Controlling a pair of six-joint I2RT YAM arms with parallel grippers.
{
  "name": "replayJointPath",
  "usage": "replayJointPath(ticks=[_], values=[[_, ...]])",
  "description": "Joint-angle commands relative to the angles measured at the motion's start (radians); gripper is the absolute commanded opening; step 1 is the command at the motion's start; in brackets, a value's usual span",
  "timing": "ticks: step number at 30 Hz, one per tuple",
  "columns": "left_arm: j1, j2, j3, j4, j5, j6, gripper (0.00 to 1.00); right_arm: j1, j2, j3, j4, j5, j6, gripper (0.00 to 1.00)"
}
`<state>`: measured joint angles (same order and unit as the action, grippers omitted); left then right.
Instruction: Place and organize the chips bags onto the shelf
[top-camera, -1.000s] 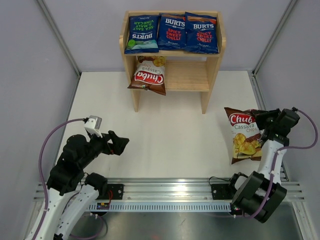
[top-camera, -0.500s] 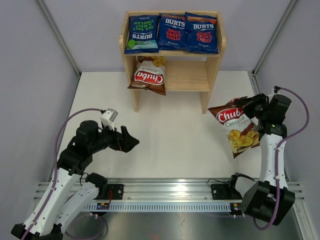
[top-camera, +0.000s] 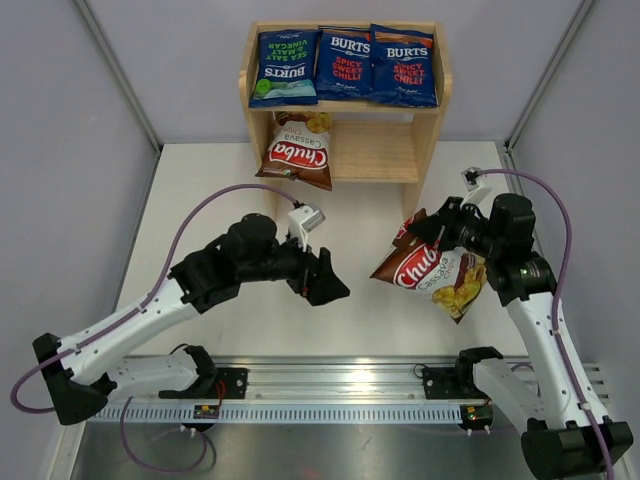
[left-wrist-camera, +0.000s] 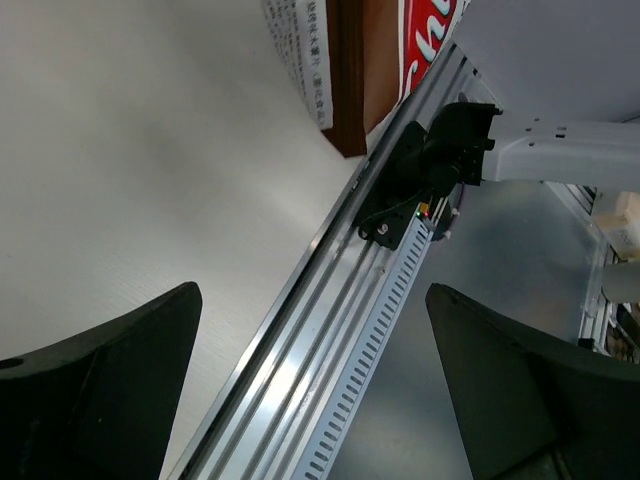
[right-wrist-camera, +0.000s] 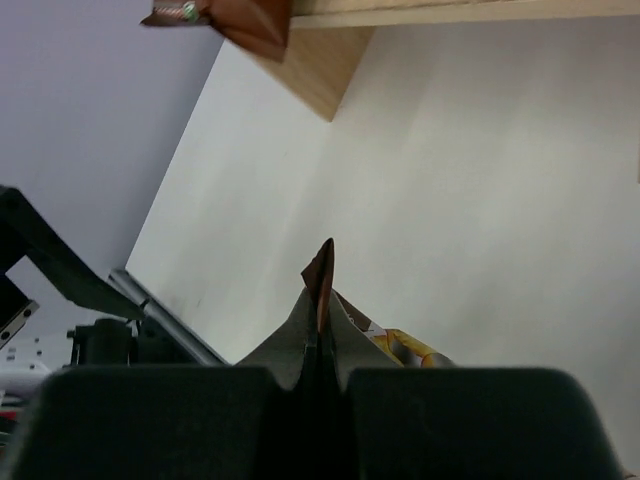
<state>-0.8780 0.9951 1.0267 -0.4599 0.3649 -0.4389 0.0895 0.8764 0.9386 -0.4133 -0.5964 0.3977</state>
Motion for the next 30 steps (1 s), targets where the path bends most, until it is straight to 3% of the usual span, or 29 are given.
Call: replayJointPath(ticks=[1,6,12,24,30], values=[[-0.102,0.091,0.137,0.090,-0.125,0.014,0.99,0.071,-0.039,0.042,0.005,-0.020,-0.080,0.00],[-0.179,0.204,0.240,0.055,-0.204,0.023,0.99,0.186,-0.073,0.069,-0.027,0.053,-0.126,0.00],[-0.226,0.335,0.340,-0.019,-0.339,0.031,0.99,0.230,-0.071,0.060,-0.016,0.081,-0.115,0.00],[-0.266,0.424,0.309,0.167,-0.239,0.028,0.99,0.236,-0.071,0.060,0.034,-0.005,-0.043,0.00],[-0.277,0.425,0.282,0.217,-0.314,0.019,0.99,0.236,-0.083,0.028,0.099,-0.042,0.032,0.00]])
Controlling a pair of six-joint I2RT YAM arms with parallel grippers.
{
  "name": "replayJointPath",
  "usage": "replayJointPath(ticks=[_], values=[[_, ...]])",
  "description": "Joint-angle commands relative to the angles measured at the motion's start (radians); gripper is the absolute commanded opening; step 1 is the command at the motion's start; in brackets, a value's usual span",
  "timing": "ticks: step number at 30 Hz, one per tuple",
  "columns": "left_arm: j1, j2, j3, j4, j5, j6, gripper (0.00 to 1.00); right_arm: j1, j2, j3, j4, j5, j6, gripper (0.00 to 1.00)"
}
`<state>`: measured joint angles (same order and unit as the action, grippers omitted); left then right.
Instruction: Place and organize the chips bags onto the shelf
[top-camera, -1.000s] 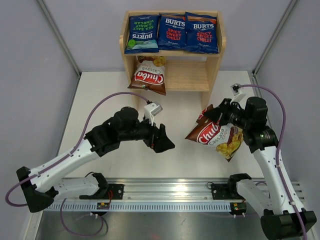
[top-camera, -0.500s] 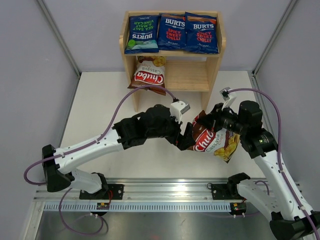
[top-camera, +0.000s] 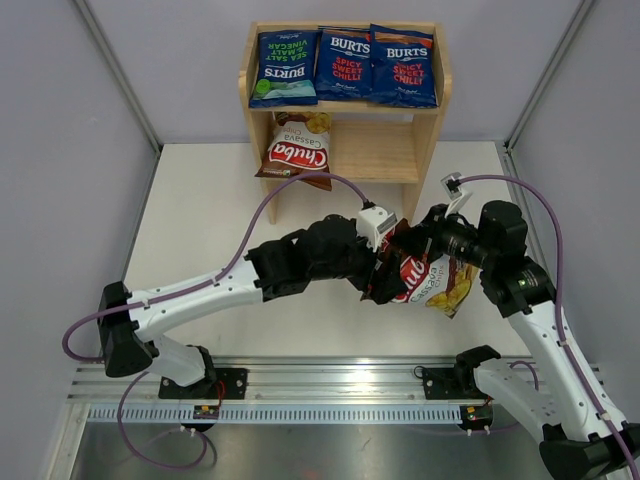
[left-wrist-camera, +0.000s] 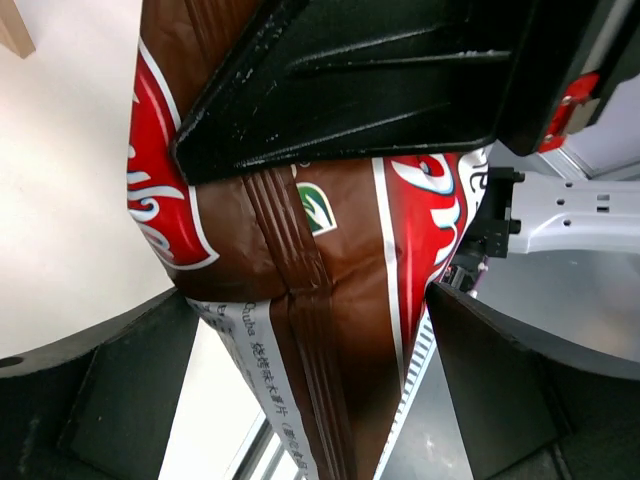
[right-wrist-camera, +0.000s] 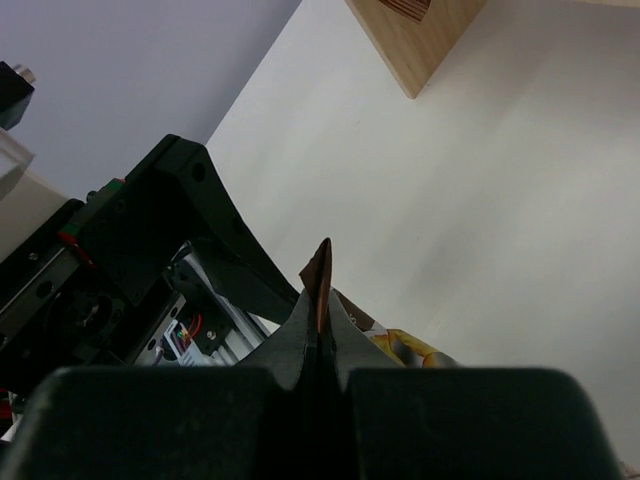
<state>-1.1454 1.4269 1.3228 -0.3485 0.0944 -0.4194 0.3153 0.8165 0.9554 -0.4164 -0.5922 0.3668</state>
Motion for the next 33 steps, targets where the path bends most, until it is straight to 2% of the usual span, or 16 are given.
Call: replayJointPath(ticks=[1,9,14,15,17,18,20,21,24,26,30,31,33], values=[[-0.011,-0.011,-0.022,0.124,-0.051,0.002,0.99,0.010,-0.027,0.003,0.111,-0.046,0.073,0.00],[-0.053,0.017,-0.022,0.144,-0.062,0.057,0.99,0.010,-0.033,-0.001,0.157,-0.072,0.136,0.00],[-0.088,-0.003,-0.034,0.183,-0.116,0.100,0.68,0.011,-0.057,-0.018,0.143,-0.052,0.135,0.00],[-0.089,-0.006,-0.037,0.186,-0.116,0.103,0.56,0.010,-0.060,-0.017,0.137,-0.049,0.127,0.00],[-0.094,-0.014,-0.045,0.190,-0.116,0.113,0.44,0.010,-0.066,-0.017,0.123,-0.040,0.116,0.00],[-0.094,-0.020,-0.048,0.194,-0.113,0.113,0.30,0.010,-0.069,-0.017,0.120,-0.037,0.115,0.00],[-0.094,-0.034,-0.074,0.218,-0.102,0.117,0.21,0.010,-0.074,-0.021,0.120,-0.032,0.109,0.03],[-0.094,-0.042,-0.080,0.224,-0.101,0.117,0.12,0.011,-0.077,-0.021,0.119,-0.032,0.107,0.10],[-0.094,-0.071,-0.120,0.275,-0.049,0.113,0.02,0.010,-0.088,-0.030,0.123,-0.024,0.106,0.24],[-0.094,-0.103,-0.154,0.296,-0.047,0.102,0.00,0.010,-0.100,-0.035,0.116,0.000,0.101,0.39],[-0.094,-0.160,-0.210,0.330,-0.065,0.065,0.00,0.010,-0.122,-0.034,0.079,0.071,0.086,0.93],[-0.094,-0.174,-0.223,0.344,-0.074,0.053,0.00,0.010,-0.129,-0.017,0.036,0.124,0.078,0.99],[-0.094,-0.219,-0.269,0.361,-0.090,0.018,0.00,0.011,-0.138,0.005,-0.011,0.188,0.058,0.99]])
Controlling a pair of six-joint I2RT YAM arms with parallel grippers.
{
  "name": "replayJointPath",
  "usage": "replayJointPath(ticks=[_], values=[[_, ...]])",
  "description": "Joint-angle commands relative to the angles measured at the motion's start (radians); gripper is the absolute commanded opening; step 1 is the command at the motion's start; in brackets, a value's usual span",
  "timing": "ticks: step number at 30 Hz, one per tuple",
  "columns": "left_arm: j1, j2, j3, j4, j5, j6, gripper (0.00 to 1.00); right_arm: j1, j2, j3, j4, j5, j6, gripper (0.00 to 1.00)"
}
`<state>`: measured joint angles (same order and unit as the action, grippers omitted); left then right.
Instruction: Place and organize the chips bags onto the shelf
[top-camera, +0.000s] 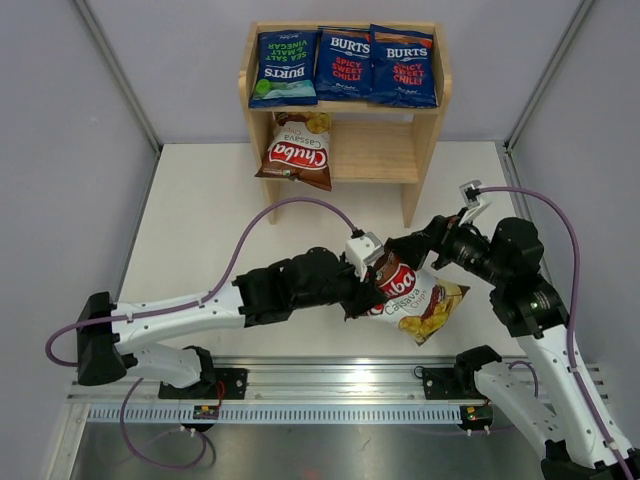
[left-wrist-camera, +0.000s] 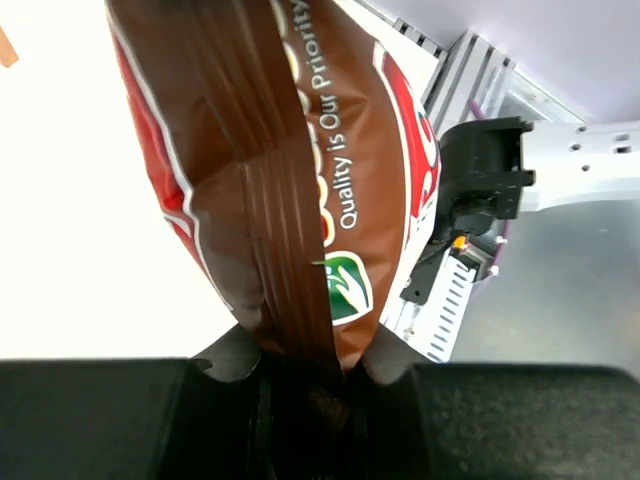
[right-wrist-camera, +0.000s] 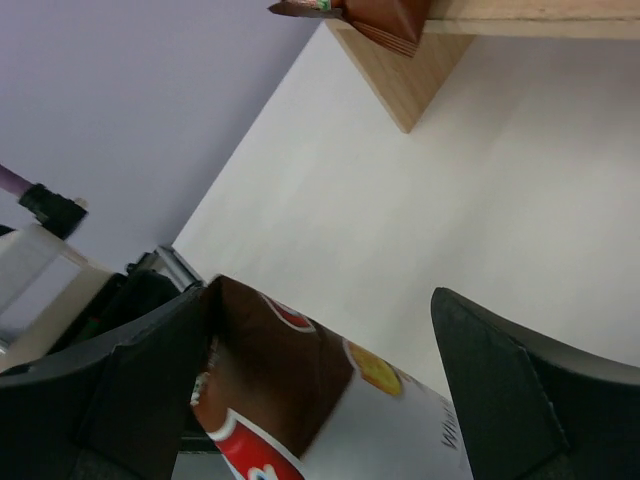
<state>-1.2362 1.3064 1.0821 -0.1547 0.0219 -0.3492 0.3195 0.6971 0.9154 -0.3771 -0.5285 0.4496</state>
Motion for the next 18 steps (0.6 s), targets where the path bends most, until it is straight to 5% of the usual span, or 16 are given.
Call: replayJointPath(ticks=[1,10,18], values=[[-0.003,-0.113,-0.042,0.190,-0.054,-0.066,0.00,0.006,-0.034,0.068,-0.072,0.190,-0.029,0.99],[-0.003,-0.288,-0.163,0.257,-0.382,-0.331,0.00,0.006,-0.206,0.190,-0.321,0.597,-0.031,1.00],[-0.003,-0.375,-0.263,0.403,-0.708,-0.551,0.00,0.006,-0.324,0.275,-0.453,0.739,-0.028,0.99]])
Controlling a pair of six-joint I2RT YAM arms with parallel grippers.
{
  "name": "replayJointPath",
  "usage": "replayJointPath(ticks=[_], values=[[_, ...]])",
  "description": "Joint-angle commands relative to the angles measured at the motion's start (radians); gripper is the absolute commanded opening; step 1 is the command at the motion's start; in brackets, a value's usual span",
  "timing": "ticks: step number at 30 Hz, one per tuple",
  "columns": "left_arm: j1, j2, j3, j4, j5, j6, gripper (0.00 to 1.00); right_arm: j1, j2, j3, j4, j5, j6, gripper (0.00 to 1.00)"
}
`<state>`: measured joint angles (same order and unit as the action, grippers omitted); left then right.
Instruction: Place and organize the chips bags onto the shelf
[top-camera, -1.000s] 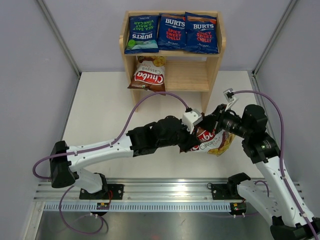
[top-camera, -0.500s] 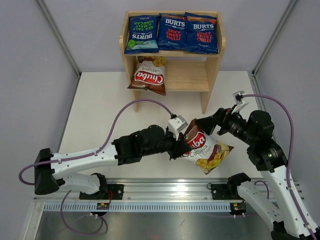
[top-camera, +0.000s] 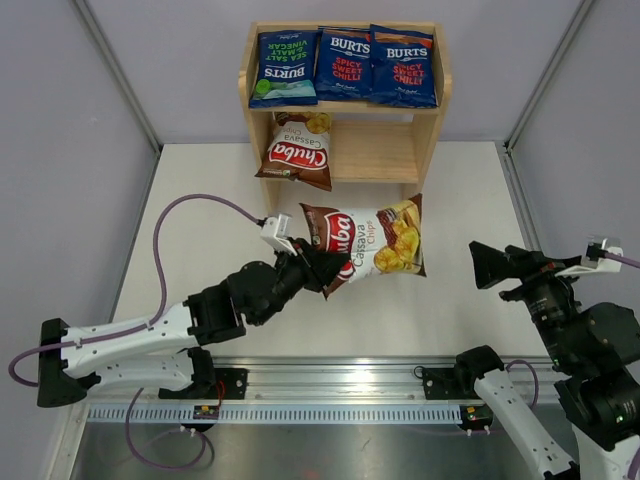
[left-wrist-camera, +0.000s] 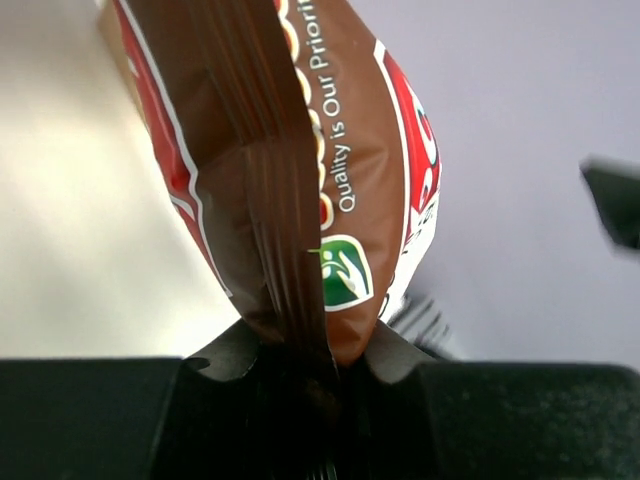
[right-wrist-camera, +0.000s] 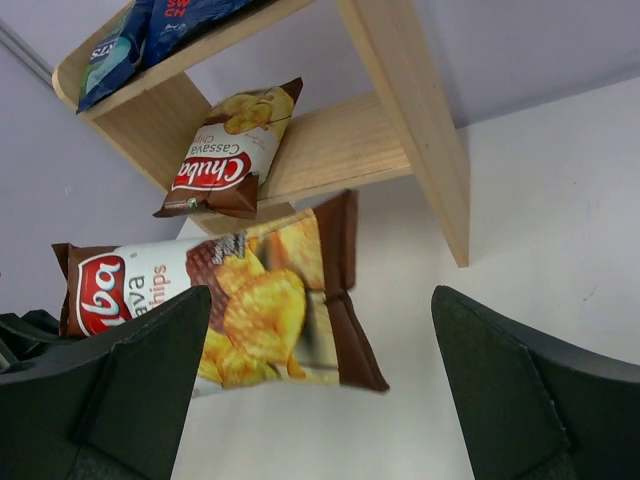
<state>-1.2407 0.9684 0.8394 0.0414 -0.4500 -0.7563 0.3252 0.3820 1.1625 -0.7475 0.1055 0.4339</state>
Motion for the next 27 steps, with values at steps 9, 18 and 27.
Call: replayJointPath(ticks=[9,18,27], values=[[0.001,0.022,-0.013,0.358,-0.575,-0.297,0.00,0.000,-0.058,0.031,-0.112,0.089,-0.015,0.99],[0.055,0.305,0.214,0.387,-0.714,-0.437,0.02,0.000,-0.101,0.026,-0.093,0.017,0.005,0.99],[0.124,0.551,0.305,0.747,-0.717,-0.278,0.00,0.000,-0.114,0.037,-0.118,-0.040,-0.015,1.00]])
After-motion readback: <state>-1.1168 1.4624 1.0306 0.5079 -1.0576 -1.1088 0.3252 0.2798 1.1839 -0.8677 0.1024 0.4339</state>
